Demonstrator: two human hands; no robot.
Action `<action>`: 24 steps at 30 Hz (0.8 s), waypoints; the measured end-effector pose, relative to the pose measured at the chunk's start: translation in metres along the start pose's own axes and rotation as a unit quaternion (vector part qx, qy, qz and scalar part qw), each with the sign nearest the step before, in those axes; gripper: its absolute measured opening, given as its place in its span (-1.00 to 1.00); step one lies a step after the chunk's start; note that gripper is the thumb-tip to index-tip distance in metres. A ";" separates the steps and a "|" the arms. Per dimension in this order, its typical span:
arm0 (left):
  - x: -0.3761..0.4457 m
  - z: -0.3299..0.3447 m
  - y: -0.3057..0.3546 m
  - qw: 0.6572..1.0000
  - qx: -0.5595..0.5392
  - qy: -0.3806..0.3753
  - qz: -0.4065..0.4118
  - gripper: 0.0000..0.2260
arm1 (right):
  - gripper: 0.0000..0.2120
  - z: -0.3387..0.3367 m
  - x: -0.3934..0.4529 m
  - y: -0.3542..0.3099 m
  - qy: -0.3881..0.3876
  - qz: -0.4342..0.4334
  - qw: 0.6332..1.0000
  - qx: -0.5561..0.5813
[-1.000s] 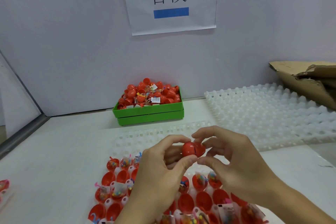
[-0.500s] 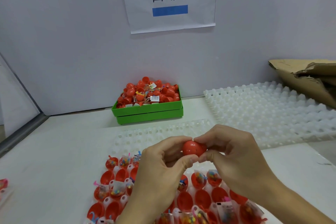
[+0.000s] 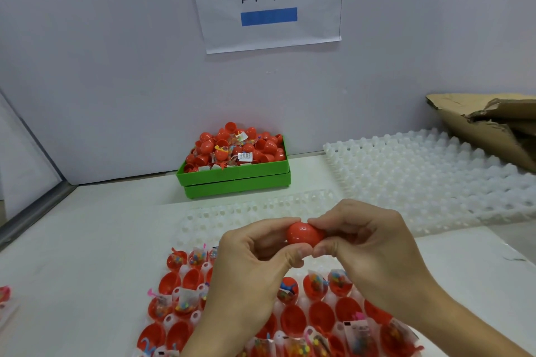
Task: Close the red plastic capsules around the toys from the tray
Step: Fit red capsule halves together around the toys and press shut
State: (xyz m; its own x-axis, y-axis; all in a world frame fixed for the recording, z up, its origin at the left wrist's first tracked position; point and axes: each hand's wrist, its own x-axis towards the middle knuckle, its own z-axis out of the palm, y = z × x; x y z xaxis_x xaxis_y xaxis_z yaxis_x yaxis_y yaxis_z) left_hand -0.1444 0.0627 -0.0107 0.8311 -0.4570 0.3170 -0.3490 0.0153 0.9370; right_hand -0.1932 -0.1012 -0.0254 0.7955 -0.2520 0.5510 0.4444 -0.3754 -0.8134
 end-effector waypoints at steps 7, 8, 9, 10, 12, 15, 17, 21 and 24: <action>-0.001 -0.002 0.005 0.999 0.026 -0.026 0.027 -0.61 | -0.58 0.001 -0.001 -0.002 -0.002 0.002 1.000 0.008; -0.001 -0.001 0.005 0.999 0.026 -0.023 0.033 -0.65 | -0.58 0.001 -0.001 -0.001 -0.001 0.006 1.000 0.009; -0.002 -0.001 0.004 0.999 0.023 -0.018 0.036 -0.71 | -0.58 0.001 -0.001 -0.001 0.000 0.009 1.000 0.010; -0.002 -0.001 0.003 0.999 0.021 -0.013 0.038 -0.74 | -0.58 0.001 -0.001 -0.001 0.000 0.012 1.000 0.011; -0.002 -0.002 0.002 0.998 0.021 -0.008 0.050 -0.74 | -0.57 0.002 -0.001 -0.003 0.002 0.018 1.000 0.019; -0.002 -0.001 0.002 0.993 0.063 -0.010 0.101 -0.71 | -0.58 0.002 -0.001 -0.007 -0.009 0.046 0.998 0.031; -0.002 -0.001 -0.003 0.987 0.108 0.021 0.118 -0.64 | -0.62 0.002 -0.002 -0.009 -0.036 0.071 0.997 0.020; -0.002 0.003 -0.007 0.940 0.270 0.067 0.199 -0.64 | -0.69 0.007 -0.007 -0.012 -0.063 0.127 0.988 0.058; 0.000 0.006 -0.013 0.895 0.343 0.075 0.275 -0.73 | -0.78 0.013 -0.007 -0.015 -0.068 0.138 0.987 0.044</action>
State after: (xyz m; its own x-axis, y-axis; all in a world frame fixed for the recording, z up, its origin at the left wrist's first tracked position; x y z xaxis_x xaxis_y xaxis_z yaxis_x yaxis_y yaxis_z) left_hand -0.1427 0.0569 -0.0234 0.4831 -0.4236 0.7662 -0.8640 -0.3723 0.3390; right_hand -0.2000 -0.0821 -0.0199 0.9364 -0.2103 0.2811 0.2324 -0.2289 -0.9453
